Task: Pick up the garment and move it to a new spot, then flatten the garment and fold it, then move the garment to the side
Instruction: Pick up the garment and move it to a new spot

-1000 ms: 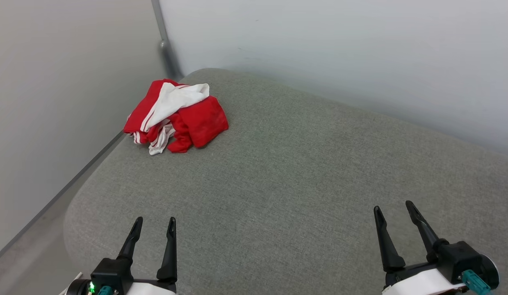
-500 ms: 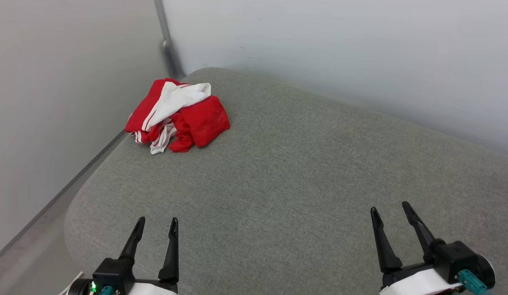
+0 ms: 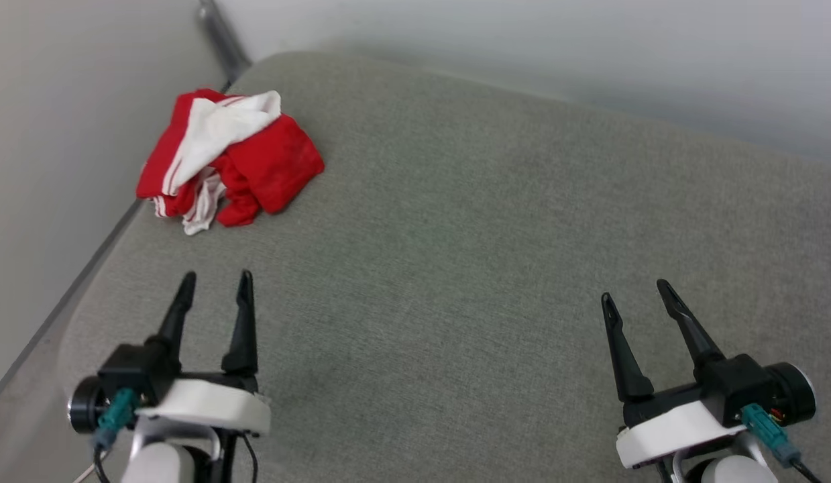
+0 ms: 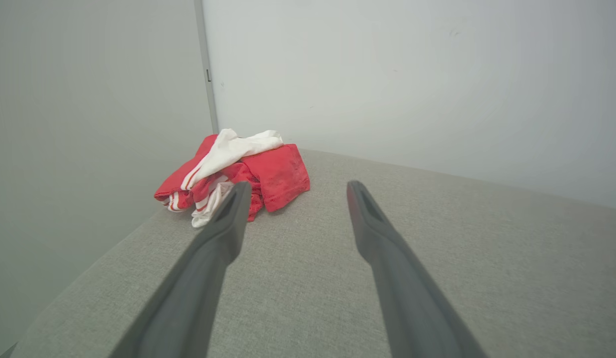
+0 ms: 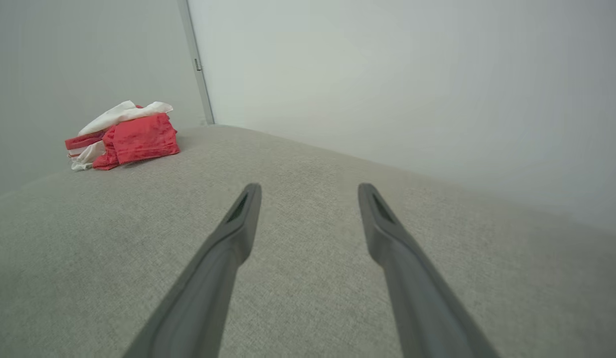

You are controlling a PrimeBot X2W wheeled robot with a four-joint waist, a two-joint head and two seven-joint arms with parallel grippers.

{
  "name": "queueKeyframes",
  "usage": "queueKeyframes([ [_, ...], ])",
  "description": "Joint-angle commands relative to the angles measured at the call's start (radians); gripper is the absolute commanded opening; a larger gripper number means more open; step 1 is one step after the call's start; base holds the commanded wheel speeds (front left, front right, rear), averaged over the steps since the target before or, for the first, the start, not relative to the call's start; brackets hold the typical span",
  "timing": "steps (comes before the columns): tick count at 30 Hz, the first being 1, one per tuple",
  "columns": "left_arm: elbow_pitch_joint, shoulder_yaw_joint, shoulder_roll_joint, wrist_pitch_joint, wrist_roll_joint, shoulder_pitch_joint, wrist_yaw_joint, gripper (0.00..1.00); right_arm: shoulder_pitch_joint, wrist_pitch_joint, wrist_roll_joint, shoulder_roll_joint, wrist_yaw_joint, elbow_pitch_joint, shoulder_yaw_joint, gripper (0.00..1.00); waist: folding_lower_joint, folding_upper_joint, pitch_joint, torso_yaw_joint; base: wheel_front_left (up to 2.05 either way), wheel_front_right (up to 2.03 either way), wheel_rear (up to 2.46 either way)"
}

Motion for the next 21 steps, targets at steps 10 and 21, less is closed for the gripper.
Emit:
queueKeyframes([
  [10,0.317,-0.06,0.3,0.094,-0.187,-0.42,-0.019,1.0,-0.088,0.001,-0.082,-0.001,0.0,-0.065,-0.011,1.0,-0.0001,0.0,0.323,-0.172,0.0,0.0,0.0],
  [21,0.421,-0.229,0.678,0.475,-0.529,-0.715,-0.019,1.0,-0.131,0.009,-0.121,-0.003,-0.001,-0.118,-0.026,1.0,-0.0001,0.0,0.508,-0.257,0.0,0.0,0.0],
])
